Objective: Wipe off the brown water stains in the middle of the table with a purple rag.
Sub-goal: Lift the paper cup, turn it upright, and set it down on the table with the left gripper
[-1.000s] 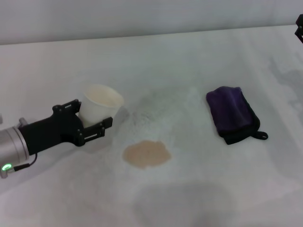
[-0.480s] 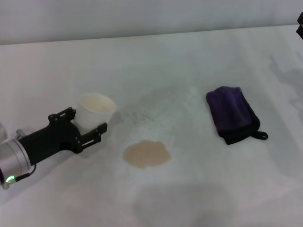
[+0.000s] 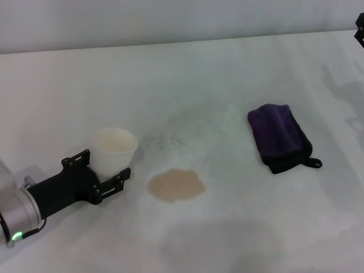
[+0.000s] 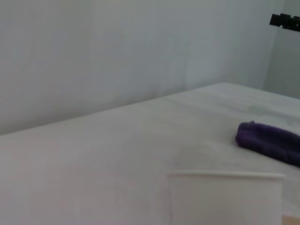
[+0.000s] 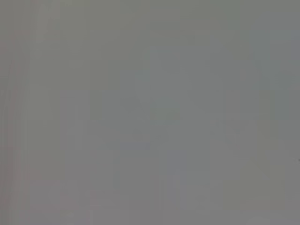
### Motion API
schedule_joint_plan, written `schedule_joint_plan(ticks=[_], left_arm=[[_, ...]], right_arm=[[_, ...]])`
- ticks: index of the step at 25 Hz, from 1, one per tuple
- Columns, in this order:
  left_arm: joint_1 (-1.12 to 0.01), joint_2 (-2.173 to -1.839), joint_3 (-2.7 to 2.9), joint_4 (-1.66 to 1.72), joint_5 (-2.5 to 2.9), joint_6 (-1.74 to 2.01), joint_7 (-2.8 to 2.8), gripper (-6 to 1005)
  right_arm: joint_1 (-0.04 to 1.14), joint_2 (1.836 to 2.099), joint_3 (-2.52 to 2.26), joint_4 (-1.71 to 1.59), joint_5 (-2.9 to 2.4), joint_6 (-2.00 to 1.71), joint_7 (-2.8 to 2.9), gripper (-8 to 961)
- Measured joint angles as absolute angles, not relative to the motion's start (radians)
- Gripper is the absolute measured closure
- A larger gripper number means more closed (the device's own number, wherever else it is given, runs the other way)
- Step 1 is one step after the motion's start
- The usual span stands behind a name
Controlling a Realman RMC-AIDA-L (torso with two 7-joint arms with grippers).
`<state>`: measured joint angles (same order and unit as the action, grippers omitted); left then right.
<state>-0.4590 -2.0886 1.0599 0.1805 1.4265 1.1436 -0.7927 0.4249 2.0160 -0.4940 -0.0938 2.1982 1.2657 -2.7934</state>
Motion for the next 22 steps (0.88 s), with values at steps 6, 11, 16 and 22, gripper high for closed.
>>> schedule_joint_plan(ticks=[6, 11, 16, 22], left_arm=[[-0.428, -2.091, 1.060, 0.178, 1.403, 1.179, -0.741, 272], [-0.419, -2.091, 1.060, 0.179, 1.401, 1.198, -0.707, 262], [-0.414, -2.091, 1.060, 0.178, 1.404, 1.200, -0.677, 221], [-0.407, -2.091, 1.081, 0.178, 1.405, 1.190, -0.659, 172]], right_arm=[[0.425, 2.017, -0.494, -0.089, 2.198, 1.265, -2.793, 100], [0.423, 2.017, -0.494, -0.085, 2.198, 1.265, -2.793, 100], [0.415, 2.018, -0.495, -0.083, 2.198, 1.271, -2.787, 100], [0.410, 2.019, -0.495, -0.082, 2.198, 1.275, -2.785, 100]])
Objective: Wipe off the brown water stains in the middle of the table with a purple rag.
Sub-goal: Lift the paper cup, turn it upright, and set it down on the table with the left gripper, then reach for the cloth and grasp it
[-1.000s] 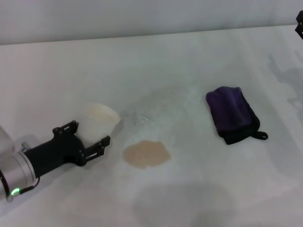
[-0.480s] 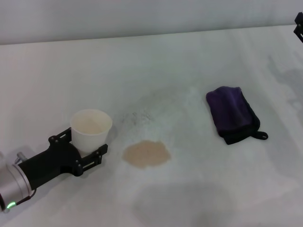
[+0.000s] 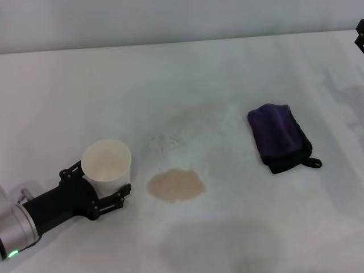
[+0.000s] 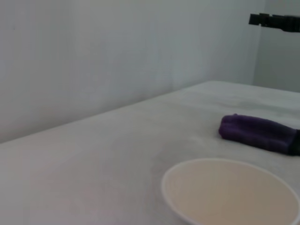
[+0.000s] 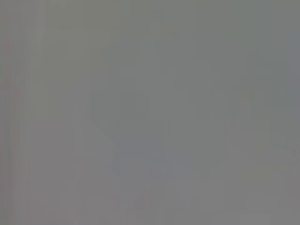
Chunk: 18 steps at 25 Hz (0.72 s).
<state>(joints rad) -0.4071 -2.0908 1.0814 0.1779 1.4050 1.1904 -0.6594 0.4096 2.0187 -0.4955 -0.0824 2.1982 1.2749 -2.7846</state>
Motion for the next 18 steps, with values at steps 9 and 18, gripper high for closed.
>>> schedule_joint_plan(ticks=[9, 18], left_arm=[[-0.373, -2.091, 1.085, 0.182, 1.396, 1.197, -0.606, 123], [-0.322, -2.088, 1.085, 0.189, 1.321, 1.287, -0.546, 123]], right_arm=[[0.412, 2.020, -0.504, -0.081, 2.198, 1.274, -2.784, 101], [0.415, 2.016, -0.508, -0.086, 2.198, 1.271, -2.784, 101]])
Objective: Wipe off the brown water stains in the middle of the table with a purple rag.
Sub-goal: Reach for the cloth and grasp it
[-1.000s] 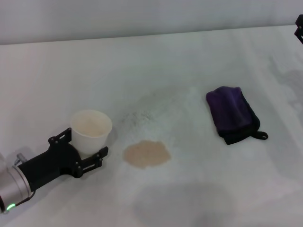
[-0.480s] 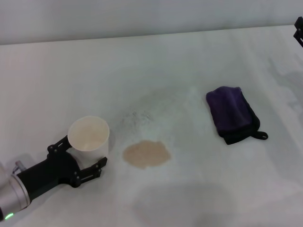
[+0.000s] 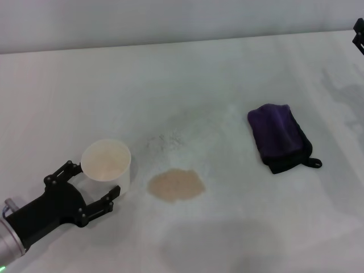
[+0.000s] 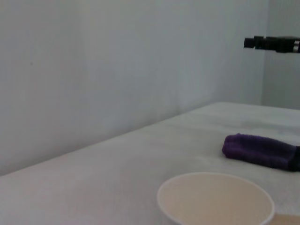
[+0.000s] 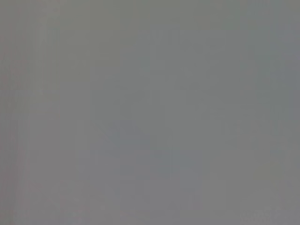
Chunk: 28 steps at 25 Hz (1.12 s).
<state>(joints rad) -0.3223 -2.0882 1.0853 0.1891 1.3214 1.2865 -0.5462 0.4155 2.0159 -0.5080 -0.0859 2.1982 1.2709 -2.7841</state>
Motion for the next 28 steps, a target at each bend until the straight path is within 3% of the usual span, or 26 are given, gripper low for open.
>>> schedule_joint_plan(ticks=[28], left_arm=[[-0.121, -2.084, 1.078, 0.181, 0.990, 1.424, -0.416, 133]], right_arm=[[0.430, 2.012, -0.514, -0.128, 2.200, 1.246, -2.682, 102]])
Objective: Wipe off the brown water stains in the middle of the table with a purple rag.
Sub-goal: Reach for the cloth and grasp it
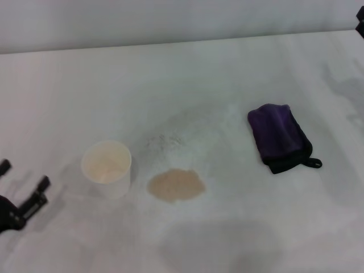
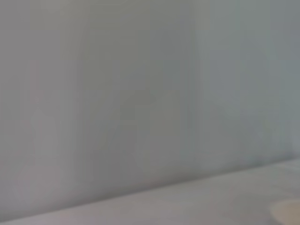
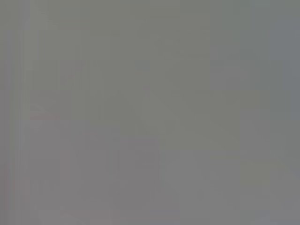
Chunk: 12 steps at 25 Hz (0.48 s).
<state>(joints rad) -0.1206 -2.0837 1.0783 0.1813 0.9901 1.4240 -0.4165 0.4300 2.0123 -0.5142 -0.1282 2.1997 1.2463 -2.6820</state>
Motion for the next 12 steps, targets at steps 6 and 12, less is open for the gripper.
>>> schedule_joint_plan(ticks=[6, 12], left_arm=[[-0.145, -2.078, 1.077, 0.188, 0.855, 1.384, -0.416, 134], [-0.194, -2.074, 1.076, 0.189, 0.774, 1.338, -0.414, 134]], right_arm=[[0.417, 2.007, -0.639, -0.267, 2.198, 1.083, -2.298, 102], [0.357, 1.962, -0.879, -0.567, 2.019, 0.890, -1.761, 112]])
